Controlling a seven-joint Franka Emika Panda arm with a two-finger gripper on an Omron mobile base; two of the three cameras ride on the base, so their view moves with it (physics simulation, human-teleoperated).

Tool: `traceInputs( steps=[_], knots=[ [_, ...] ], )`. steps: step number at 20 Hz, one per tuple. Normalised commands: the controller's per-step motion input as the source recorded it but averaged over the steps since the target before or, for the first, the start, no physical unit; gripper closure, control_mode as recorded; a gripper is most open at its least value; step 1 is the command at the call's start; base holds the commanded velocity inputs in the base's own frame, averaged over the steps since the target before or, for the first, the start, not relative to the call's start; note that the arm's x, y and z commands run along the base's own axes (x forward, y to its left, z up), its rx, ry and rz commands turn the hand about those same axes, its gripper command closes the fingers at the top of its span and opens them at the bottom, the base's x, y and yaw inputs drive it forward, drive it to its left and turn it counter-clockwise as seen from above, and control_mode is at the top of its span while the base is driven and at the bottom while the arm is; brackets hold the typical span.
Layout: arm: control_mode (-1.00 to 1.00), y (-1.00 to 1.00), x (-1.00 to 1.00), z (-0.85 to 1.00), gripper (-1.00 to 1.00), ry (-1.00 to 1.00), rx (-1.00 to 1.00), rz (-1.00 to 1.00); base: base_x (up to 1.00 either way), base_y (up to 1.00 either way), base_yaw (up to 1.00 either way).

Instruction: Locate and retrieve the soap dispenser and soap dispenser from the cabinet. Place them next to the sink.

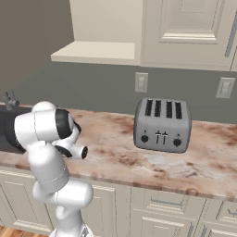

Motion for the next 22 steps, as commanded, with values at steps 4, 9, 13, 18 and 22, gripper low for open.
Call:
traceInputs(
  steps=[4, 9, 13, 18, 22],
  knots=[
    [-1.0, 0.0, 0.2, -0.35, 1.0, -0.02, 0.0, 0.0, 0.0, 0.0, 0.0],
    [-1.0, 0.0, 0.09, -0.27, -1.0, -0.01, 0.0, 0.0, 0.0, 0.0, 0.0],
    [-1.0, 0.0, 0.01, -0.21, -1.0, -0.05, 0.0, 0.0, 0.0, 0.0, 0.0],
    [-1.0, 0.0, 0.0, -0.1, -1.0, -0.04, 0.0, 0.0, 0.0, 0.0, 0.0],
    [-1.0, -0.01, -0.01, 0.0, -1.0, 0.02, 0.0, 0.0, 0.0, 0.0, 0.0]
  ],
)
